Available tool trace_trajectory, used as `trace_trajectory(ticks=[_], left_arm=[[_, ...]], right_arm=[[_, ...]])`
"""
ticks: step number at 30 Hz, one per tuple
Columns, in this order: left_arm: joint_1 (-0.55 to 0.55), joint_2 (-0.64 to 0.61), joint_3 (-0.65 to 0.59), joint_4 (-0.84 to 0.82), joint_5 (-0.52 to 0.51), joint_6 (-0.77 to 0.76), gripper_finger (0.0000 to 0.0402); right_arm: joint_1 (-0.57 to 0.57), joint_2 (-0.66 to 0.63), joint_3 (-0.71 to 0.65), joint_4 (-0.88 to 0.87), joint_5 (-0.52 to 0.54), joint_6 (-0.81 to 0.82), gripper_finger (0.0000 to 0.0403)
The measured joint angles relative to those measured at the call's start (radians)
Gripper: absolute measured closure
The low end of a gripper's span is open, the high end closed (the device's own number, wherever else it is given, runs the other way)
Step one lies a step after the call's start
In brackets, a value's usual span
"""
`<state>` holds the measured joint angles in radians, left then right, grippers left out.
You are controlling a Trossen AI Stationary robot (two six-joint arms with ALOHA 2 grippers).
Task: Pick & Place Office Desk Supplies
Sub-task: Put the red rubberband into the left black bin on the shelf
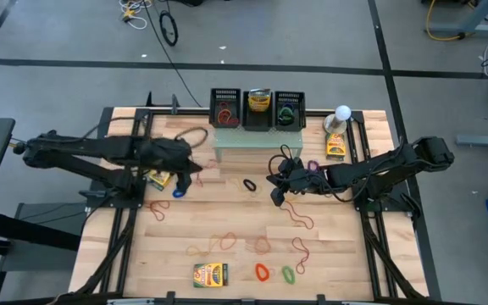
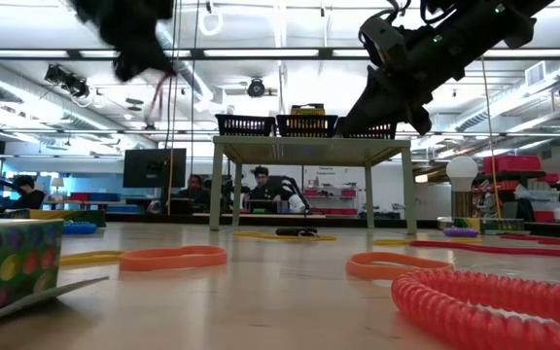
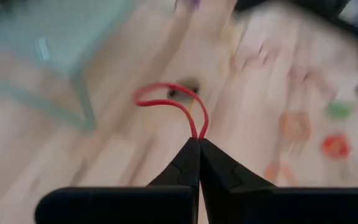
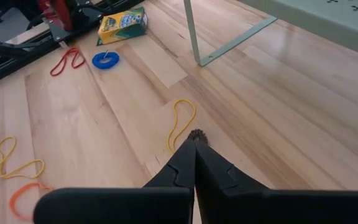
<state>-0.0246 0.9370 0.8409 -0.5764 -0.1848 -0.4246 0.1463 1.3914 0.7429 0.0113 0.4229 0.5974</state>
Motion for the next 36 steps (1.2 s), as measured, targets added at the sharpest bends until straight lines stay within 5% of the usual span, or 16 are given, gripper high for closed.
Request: trace_trajectory(ticks=[7,12,23,31,36], left_arm=[[0.088,0.015,0.205,0.098,-0.207,0.078,0.0396],[0.232,0.099,0.298,0.208,-0.231,0.185,0.0396],[0.518,0.385,0.341,0.363,-0.046,0.254,0.0395],[0.609,0.509,0.34,0.351,0.052,0.148,0.0388],[0.612,0.516,0.34,0.331,0.068,0.133,0.0342]], right_arm=[[0.0,0.0,0.0,0.0,0.019,-0.001,0.0398],[0.0,0.0,0.0,0.0,0.046,0.0,0.0398],[0.002,0.0,0.0,0.001,0.047,0.0,0.0398],[0.002,0.0,0.0,0.001,0.046,0.0,0.0398],[0.002,0.0,0.0,0.004,0.046,0.0,0.0398]])
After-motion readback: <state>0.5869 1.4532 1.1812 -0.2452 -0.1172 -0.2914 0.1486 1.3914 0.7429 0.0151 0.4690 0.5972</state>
